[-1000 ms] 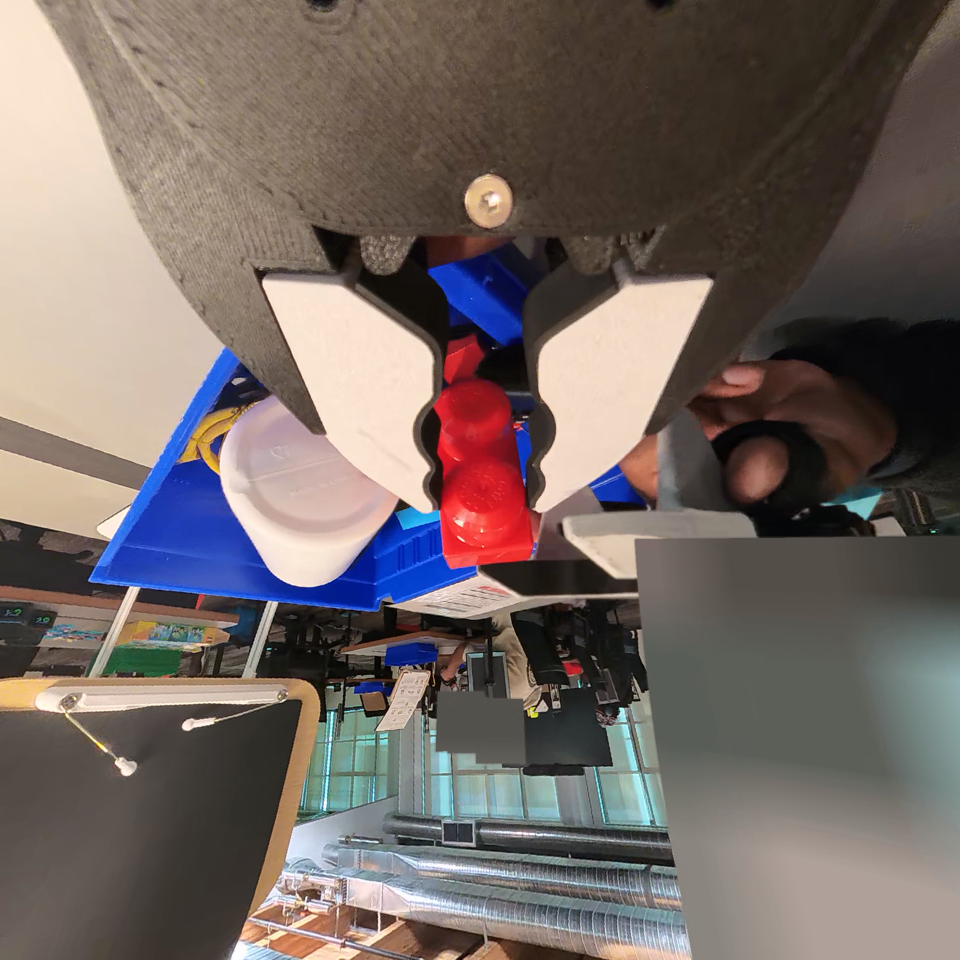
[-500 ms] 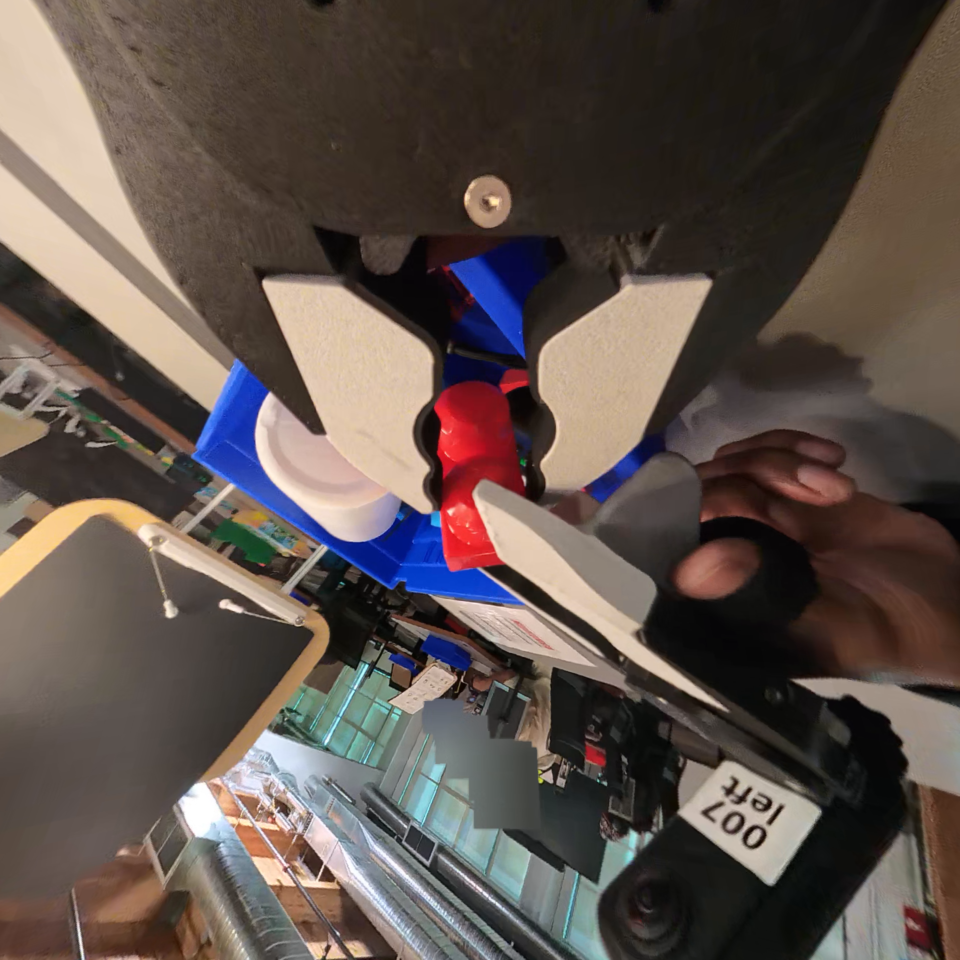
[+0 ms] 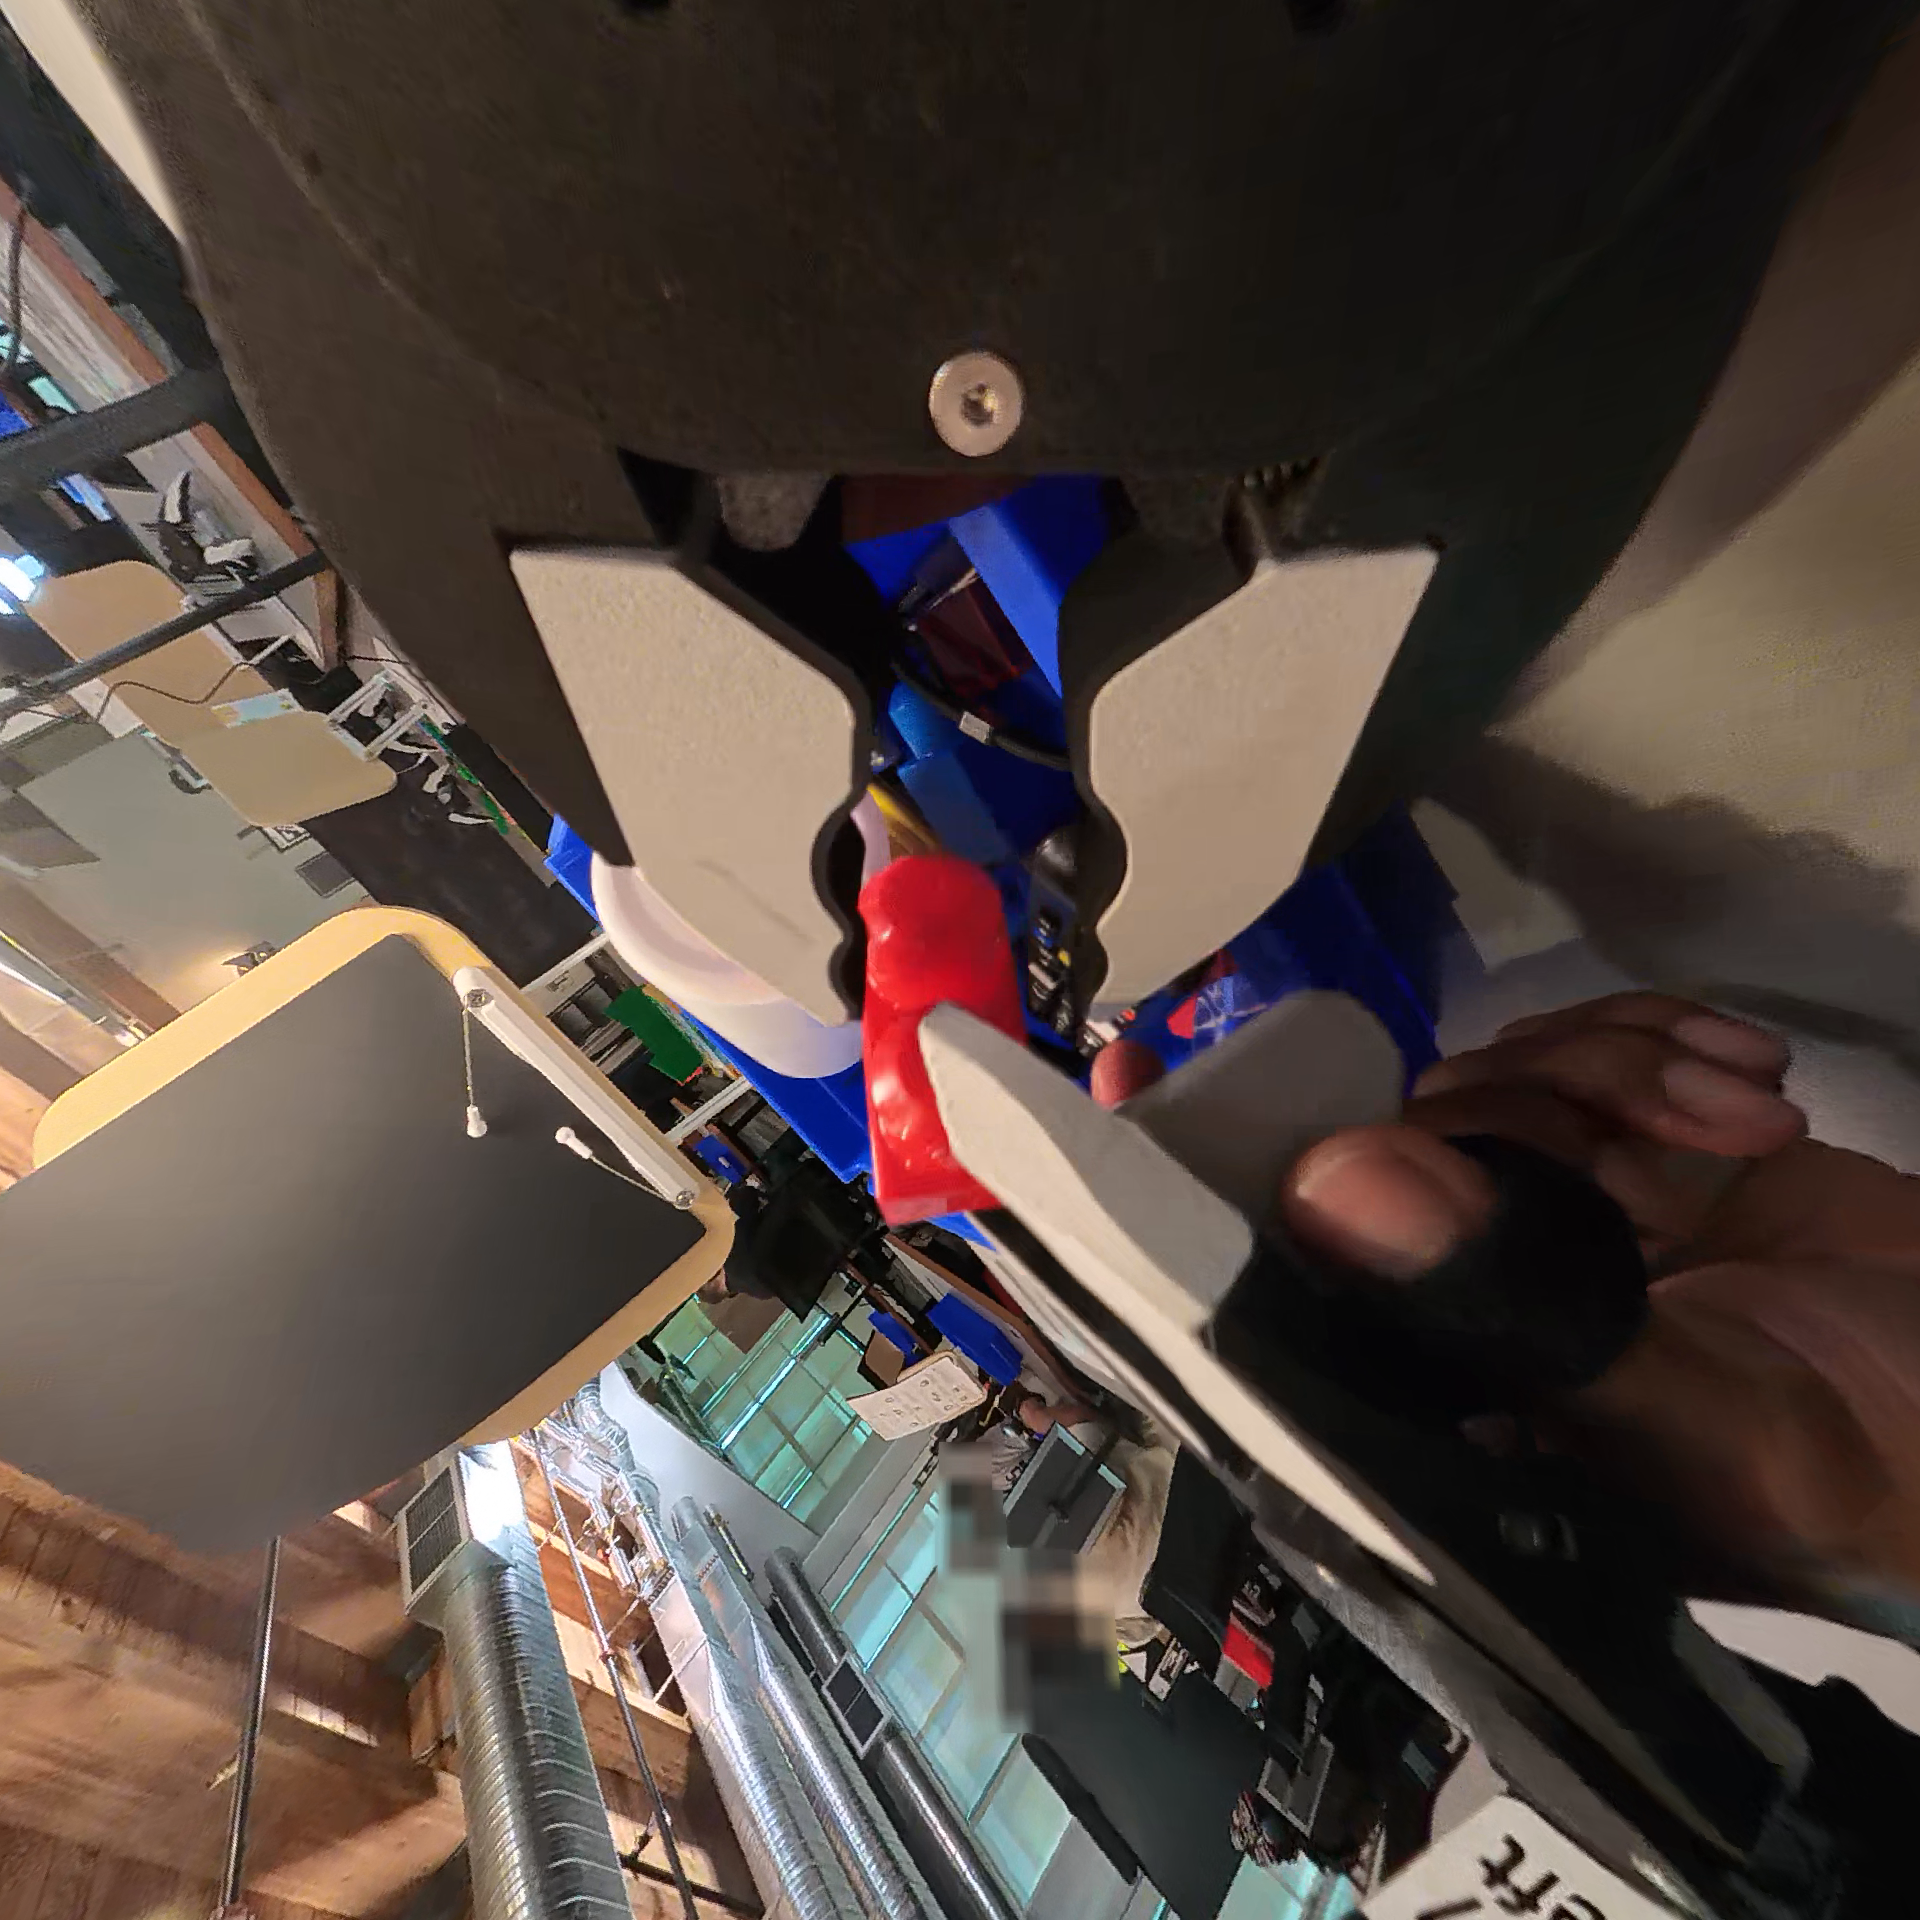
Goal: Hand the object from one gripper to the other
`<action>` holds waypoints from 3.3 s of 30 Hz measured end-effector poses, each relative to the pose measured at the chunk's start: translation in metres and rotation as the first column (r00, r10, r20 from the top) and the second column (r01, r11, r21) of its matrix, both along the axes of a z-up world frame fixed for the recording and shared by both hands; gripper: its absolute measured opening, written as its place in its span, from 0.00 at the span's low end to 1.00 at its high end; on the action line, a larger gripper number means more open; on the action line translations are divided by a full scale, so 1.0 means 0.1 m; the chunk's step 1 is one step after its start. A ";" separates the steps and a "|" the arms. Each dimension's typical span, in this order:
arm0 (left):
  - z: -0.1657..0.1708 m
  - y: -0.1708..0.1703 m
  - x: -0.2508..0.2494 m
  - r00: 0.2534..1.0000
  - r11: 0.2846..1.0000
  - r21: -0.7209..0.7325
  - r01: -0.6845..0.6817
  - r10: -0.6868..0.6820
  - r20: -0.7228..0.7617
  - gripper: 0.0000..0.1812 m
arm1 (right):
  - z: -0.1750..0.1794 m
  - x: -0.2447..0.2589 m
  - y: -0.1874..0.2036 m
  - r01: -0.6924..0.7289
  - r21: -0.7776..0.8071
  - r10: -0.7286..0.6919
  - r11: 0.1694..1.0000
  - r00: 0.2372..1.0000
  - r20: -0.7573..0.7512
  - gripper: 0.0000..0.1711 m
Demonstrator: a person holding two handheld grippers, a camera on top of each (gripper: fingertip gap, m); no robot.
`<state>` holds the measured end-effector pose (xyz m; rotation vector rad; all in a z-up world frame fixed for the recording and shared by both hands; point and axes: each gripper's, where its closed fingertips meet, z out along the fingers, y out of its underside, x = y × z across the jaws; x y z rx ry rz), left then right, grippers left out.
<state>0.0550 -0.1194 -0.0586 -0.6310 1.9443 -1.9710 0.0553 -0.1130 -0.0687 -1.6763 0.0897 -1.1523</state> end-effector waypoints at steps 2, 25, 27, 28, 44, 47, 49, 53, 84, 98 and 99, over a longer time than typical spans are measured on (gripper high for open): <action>0.11 0.04 -0.02 1.000 0.996 -0.091 0.017 -0.018 -0.003 0.22 | 0.01 0.02 -0.04 0.010 0.003 -0.010 1.000 1.000 0.008 0.27; 0.35 -0.03 -0.30 0.984 0.974 -0.144 0.173 -0.163 0.076 0.35 | 0.03 -0.09 -0.13 -0.156 0.056 0.165 0.986 0.952 -0.256 0.22; 0.34 -0.03 -0.32 0.974 0.985 -0.072 0.156 -0.141 0.178 0.34 | 0.02 -0.09 -0.17 -0.176 0.139 0.218 0.975 0.890 -0.400 0.21; 0.32 -0.04 -0.34 0.967 0.987 -0.045 0.154 -0.141 0.212 0.34 | 0.00 -0.10 -0.18 -0.183 0.175 0.246 0.967 0.847 -0.471 0.21; -0.01 -0.24 -0.53 0.843 0.973 0.218 0.075 -0.179 0.507 0.39 | -0.13 -0.52 -0.17 -0.251 0.509 0.561 0.823 0.225 -0.797 0.21; -0.04 -0.25 -0.54 0.808 0.966 0.252 0.051 -0.188 0.559 0.38 | -0.14 -0.63 -0.22 -0.300 0.509 0.572 0.807 0.182 -0.799 0.22; -0.06 -0.27 -0.58 0.775 0.959 0.279 0.039 -0.205 0.597 0.37 | -0.18 -0.67 -0.25 -0.315 0.494 0.560 0.810 0.165 -0.812 0.22; -0.10 -0.29 -0.65 0.703 0.946 0.323 0.007 -0.235 0.672 0.29 | -0.22 -0.71 -0.25 -0.321 0.492 0.554 0.809 0.141 -0.820 0.22; -0.01 0.27 0.17 0.968 0.970 -0.062 -0.234 0.226 -0.110 0.03 | 0.29 -0.28 -0.06 -0.136 0.179 0.180 0.974 0.950 -0.254 0.29; -0.04 0.27 0.19 0.969 0.975 0.012 -0.223 0.223 -0.102 0.03 | 0.17 -0.19 -0.10 0.182 -0.285 -0.068 0.941 0.927 0.368 0.34; -0.05 0.25 0.18 0.971 0.976 0.025 -0.218 0.219 -0.099 0.03 | 0.14 -0.19 -0.10 0.198 -0.316 -0.062 0.928 0.918 0.393 0.35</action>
